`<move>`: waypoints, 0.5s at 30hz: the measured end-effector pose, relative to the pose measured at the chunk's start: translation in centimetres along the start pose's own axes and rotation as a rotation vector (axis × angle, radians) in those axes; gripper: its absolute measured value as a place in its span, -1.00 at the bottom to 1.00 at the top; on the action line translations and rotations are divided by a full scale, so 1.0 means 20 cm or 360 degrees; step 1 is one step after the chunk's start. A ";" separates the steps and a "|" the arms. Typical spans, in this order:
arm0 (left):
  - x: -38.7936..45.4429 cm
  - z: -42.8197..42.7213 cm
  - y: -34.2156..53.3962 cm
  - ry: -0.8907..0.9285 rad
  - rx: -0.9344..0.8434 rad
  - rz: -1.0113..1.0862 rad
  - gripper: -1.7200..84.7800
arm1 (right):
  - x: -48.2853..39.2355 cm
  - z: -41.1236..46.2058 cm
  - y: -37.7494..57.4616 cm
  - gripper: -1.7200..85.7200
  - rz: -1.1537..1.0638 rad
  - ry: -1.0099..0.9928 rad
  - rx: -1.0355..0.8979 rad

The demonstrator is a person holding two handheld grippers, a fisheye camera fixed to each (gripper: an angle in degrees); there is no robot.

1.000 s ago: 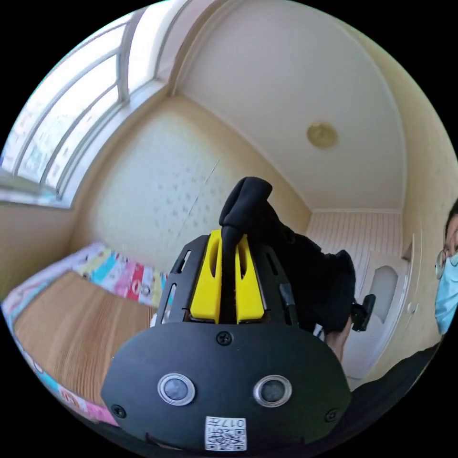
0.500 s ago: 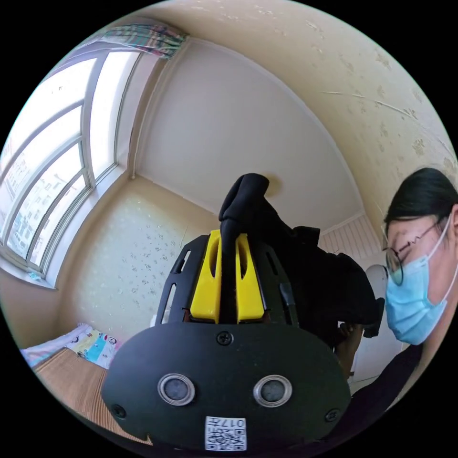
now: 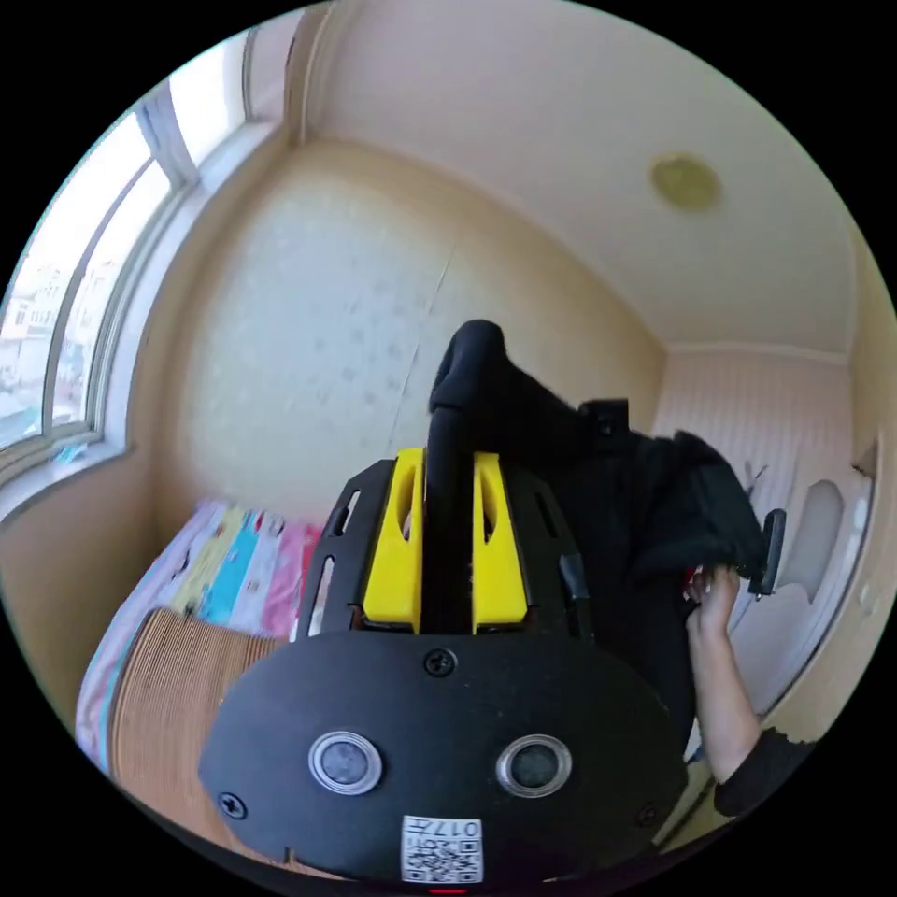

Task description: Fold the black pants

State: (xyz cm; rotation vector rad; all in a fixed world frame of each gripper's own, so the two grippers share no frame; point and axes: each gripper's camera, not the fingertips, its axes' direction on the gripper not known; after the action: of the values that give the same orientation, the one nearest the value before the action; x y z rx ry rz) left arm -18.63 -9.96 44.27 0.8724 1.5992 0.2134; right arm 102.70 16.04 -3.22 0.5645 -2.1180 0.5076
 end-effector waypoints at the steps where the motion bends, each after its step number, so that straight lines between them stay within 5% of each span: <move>1: -0.16 0.29 -0.09 -0.0108 -0.0251 -0.0074 -0.74 | 0.07 0.21 0.00 -0.85 -0.0007 0.0059 -0.0124; 3: -0.35 0.54 -0.03 -0.0266 -0.0548 -0.0155 -0.72 | 0.34 0.77 0.25 -0.88 -0.0041 0.0286 -0.0565; 6: -0.53 0.69 0.39 -0.0245 -0.0882 -0.0171 -0.71 | 0.63 1.01 0.91 -0.89 -0.0139 0.0347 -0.0824; 11: -0.69 0.51 1.59 -0.0219 -0.1574 -0.0185 -0.70 | 1.16 1.12 2.36 -0.89 -0.0065 0.0212 -0.1472; 15: -0.64 0.18 2.03 -0.0339 -0.1791 -0.0194 -0.68 | 1.40 0.97 3.47 -0.89 0.0064 0.0033 -0.1992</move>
State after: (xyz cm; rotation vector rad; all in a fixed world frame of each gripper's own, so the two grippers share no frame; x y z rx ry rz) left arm 0.96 9.04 77.02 -0.0811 1.0603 0.8032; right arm 36.63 56.22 -1.17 -0.2118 -1.9646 -0.7844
